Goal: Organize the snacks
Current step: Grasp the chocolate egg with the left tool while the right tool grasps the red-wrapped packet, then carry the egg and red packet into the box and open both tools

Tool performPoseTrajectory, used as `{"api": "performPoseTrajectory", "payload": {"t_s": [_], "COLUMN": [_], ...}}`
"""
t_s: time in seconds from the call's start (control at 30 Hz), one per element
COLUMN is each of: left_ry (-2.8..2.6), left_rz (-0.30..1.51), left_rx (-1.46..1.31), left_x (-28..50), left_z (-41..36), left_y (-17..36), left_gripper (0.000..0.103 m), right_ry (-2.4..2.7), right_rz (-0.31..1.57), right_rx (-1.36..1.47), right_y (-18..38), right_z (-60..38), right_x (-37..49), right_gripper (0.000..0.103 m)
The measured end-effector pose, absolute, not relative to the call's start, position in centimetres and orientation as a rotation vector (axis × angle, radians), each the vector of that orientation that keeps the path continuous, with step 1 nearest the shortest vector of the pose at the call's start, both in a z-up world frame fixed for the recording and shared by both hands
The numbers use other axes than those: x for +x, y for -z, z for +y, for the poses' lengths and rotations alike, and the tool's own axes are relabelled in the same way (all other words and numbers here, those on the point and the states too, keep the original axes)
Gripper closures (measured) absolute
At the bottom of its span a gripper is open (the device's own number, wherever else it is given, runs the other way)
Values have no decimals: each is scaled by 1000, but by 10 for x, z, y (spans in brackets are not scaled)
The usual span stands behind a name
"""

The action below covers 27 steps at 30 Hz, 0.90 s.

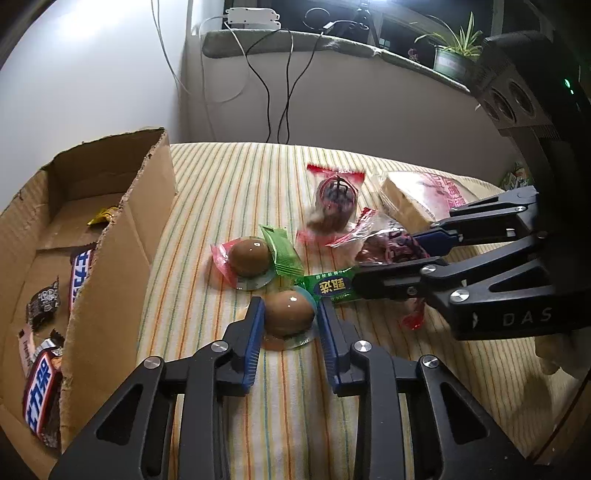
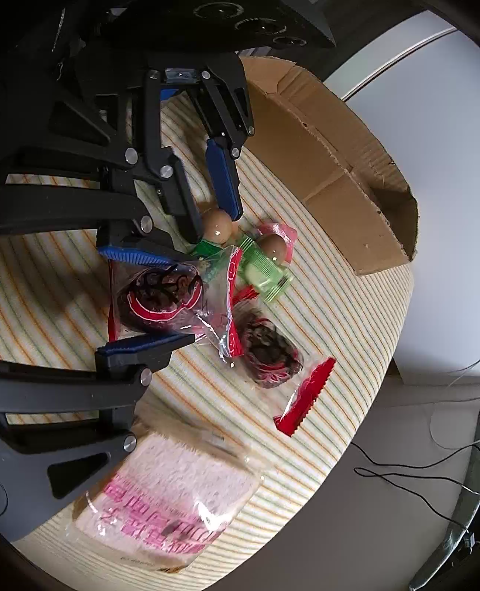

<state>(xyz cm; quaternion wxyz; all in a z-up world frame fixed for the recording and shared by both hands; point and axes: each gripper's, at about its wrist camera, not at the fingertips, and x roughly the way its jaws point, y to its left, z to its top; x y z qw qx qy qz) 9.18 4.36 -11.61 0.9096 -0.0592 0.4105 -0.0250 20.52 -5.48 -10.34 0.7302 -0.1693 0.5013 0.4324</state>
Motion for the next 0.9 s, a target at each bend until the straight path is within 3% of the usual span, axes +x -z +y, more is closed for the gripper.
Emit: {"api": "performPoseTrajectory", "payload": {"t_s": [0.9], "left_ry": [20], "left_rz": [697], "left_rx": [-178], "left_x": [53], "left_z": [63], "left_y": [57], "left_gripper": [76], "right_ry": [-922], "right_rz": [999], "right_rx": [-367], "right_y": [58], "right_z": [-71], "right_x": [180], "right_gripper": [69]}}
